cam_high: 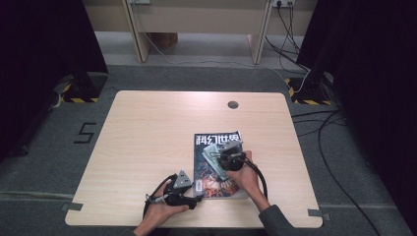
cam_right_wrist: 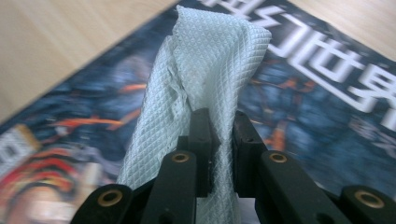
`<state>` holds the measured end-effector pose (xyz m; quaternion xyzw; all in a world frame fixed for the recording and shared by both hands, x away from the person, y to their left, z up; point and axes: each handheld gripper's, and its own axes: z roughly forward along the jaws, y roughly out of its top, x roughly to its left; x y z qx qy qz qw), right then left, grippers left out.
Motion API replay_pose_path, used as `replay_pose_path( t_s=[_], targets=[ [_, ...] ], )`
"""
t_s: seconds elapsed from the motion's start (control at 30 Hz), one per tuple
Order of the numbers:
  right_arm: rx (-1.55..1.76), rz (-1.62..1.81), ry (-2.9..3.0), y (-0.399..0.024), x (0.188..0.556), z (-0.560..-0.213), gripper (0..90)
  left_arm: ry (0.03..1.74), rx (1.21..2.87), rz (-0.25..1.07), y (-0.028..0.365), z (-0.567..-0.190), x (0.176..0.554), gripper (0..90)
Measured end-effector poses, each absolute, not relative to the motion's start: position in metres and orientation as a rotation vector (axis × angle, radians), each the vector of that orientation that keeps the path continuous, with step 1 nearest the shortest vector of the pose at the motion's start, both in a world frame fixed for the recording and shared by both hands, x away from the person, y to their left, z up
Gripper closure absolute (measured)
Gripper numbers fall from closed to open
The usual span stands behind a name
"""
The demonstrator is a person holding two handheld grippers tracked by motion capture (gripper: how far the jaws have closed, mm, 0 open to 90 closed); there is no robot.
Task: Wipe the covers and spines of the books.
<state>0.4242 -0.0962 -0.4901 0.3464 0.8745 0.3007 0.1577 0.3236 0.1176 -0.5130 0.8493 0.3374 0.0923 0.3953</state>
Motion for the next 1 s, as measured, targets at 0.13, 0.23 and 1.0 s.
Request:
replay_pose_path(
  t_s=[0.13,0.23,1.0],
  targets=[
    [0.968,0.908,2.538,-0.085,0.420,-0.491,81.6,0.854,2.152,0.236,0.118,-0.513,0.324,37.6],
    [0.933,0.966,2.584,-0.072,0.412,-0.493,81.6,0.856,2.147,0.237,0.118,-0.514,0.323,37.7],
    [1.197,0.852,2.409,-0.174,0.425,-0.488,79.6,0.863,2.143,0.258,0.126,-0.514,0.321,39.2]
  ],
)
